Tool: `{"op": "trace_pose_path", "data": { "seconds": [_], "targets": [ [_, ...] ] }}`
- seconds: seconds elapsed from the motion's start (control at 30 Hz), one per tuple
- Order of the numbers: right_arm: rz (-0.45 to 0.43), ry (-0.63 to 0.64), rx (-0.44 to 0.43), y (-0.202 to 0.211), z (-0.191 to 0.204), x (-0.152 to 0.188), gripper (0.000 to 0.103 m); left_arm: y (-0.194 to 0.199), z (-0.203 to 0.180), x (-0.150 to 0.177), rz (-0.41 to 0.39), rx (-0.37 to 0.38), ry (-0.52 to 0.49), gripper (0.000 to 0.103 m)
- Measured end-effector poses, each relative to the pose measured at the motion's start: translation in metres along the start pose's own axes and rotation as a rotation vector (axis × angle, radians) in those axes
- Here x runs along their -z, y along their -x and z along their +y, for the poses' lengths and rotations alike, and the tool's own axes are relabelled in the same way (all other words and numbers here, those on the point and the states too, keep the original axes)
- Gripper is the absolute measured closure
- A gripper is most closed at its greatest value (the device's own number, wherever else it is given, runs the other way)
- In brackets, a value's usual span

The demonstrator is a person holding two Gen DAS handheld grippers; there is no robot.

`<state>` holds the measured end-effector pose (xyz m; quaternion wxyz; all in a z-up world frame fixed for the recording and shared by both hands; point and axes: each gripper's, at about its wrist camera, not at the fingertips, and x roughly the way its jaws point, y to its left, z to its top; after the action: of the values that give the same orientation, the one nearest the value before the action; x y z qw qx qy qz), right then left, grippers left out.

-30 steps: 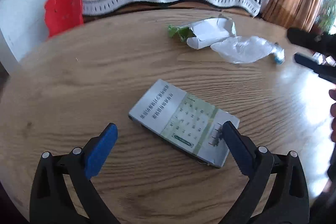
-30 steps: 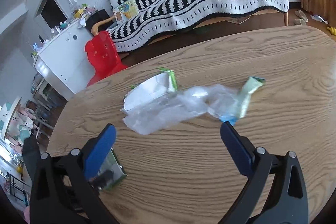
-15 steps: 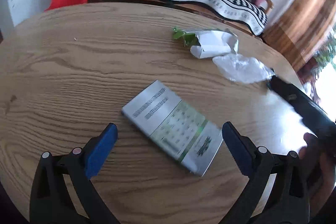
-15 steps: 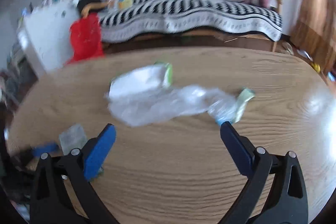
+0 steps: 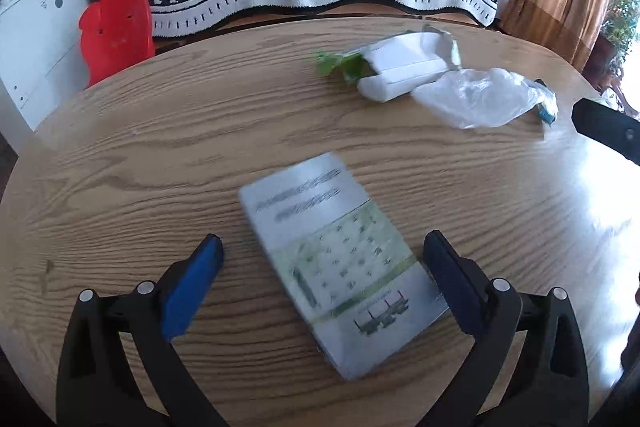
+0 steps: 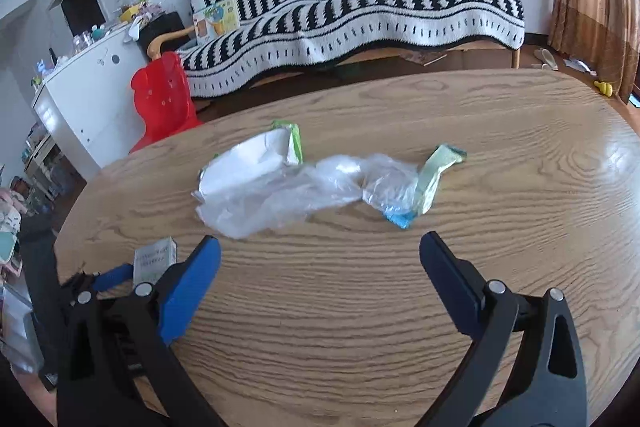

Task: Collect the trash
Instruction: 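Move both tools back to the table toward the white-green box, then grasp the white-green box with the left tool while the right tool grasps the clear plastic bag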

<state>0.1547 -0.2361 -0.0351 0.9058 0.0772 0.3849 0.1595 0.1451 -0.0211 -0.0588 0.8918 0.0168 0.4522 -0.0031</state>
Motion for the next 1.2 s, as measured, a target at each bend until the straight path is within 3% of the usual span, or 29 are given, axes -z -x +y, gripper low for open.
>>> {"op": "trace_pose_path", "data": {
  "seconds": [0.13,0.27,0.37,0.43,0.47,0.5,0.53,0.6,0.9,1.07,1.2],
  "targets": [
    [0.016,-0.034,-0.084,-0.008,0.006,-0.002,0.007,0.0,0.017,0.002,0.0,-0.002,0.002,0.006],
    [0.028,-0.184,-0.184,-0.022,0.005,-0.007,0.007,-0.001,0.022,0.001,0.0,-0.018,0.022,0.006],
    [0.033,-0.262,-0.179,-0.037,0.004,-0.016,0.012,-0.001,0.022,0.001,0.001,-0.014,0.018,0.006],
    [0.046,-0.294,-0.152,-0.05,0.003,-0.02,0.032,-0.002,0.023,-0.001,0.014,-0.01,0.014,0.007],
    [0.054,-0.315,-0.15,-0.055,0.0,-0.02,0.04,-0.002,0.023,-0.002,0.013,-0.004,0.007,0.015],
    [0.064,-0.326,-0.149,-0.062,-0.002,-0.021,0.06,0.001,0.022,-0.003,-0.006,0.0,-0.009,0.038],
    [0.069,-0.322,-0.148,-0.066,-0.003,-0.02,0.083,0.004,0.022,-0.005,-0.016,0.001,-0.014,0.044],
    [0.068,-0.311,-0.148,-0.068,-0.007,-0.018,0.096,0.004,0.025,-0.006,-0.006,0.024,0.006,0.045],
    [-0.089,-0.19,-0.126,-0.011,0.002,-0.024,0.099,0.023,0.02,-0.009,-0.064,0.064,0.034,0.045],
    [-0.083,-0.144,-0.117,0.004,0.007,-0.023,0.099,0.028,0.01,-0.011,-0.069,0.102,0.026,0.045],
    [-0.103,-0.182,-0.135,0.029,-0.002,-0.016,0.099,0.043,-0.006,-0.016,-0.1,0.156,0.016,0.045]
  ]
}}
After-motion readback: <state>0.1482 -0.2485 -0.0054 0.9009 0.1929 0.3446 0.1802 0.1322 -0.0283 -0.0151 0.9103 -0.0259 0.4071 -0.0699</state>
